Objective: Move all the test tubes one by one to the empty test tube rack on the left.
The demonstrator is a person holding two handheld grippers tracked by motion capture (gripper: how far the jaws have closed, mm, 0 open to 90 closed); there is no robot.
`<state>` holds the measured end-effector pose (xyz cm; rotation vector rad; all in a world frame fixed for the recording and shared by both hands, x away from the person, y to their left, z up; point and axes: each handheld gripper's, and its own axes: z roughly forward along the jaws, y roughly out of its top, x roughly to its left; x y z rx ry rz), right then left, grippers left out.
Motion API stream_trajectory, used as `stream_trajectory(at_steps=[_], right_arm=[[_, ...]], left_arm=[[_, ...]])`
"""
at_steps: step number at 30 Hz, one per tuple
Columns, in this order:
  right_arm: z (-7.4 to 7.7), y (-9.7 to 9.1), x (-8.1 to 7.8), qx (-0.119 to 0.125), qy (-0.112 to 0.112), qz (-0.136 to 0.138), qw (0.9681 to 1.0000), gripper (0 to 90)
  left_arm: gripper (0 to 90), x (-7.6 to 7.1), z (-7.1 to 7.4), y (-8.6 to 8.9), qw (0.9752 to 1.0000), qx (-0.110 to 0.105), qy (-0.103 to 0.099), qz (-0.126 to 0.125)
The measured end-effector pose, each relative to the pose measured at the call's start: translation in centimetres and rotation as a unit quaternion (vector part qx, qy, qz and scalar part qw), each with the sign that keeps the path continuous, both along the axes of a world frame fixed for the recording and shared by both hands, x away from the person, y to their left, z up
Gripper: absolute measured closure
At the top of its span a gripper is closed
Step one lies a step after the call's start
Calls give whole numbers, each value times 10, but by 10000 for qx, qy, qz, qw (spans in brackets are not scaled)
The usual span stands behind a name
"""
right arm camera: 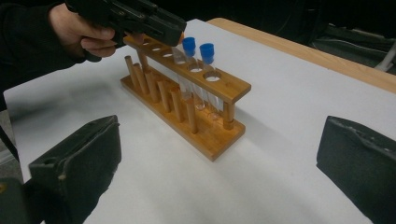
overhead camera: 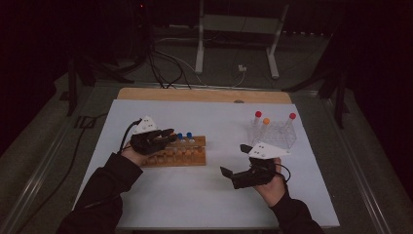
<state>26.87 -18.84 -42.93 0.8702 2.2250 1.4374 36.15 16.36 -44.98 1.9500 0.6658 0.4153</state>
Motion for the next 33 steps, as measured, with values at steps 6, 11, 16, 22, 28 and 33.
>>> stream_trajectory(at_steps=[6, 11, 16, 22, 28, 33], right_arm=[[4, -3, 1, 59, -34, 9, 10000, 0], [10, -9, 5, 150, -125, -71, 9998, 0], [17, -21, 15, 233, -163, -264, 9992, 0], [22, -41, 34, 247, -339, -654, 9970, 0], [16, -61, 57, 43, -411, -1104, 9930, 0], [4, -80, 73, -74, -279, -1504, 9882, 30]], left_arm=[[703, 0, 1, 2, 10000, 44, 17, -79], [531, -8, 8, 4, 9998, -2, -66, -202], [351, -21, 15, 8, 9992, -82, -179, -351], [153, -36, 20, 7, 9984, -123, 9, -560], [43, -50, 22, 9, 9973, -323, 31, -656], [34, -60, 22, 10, 9962, -430, -85, -746]])
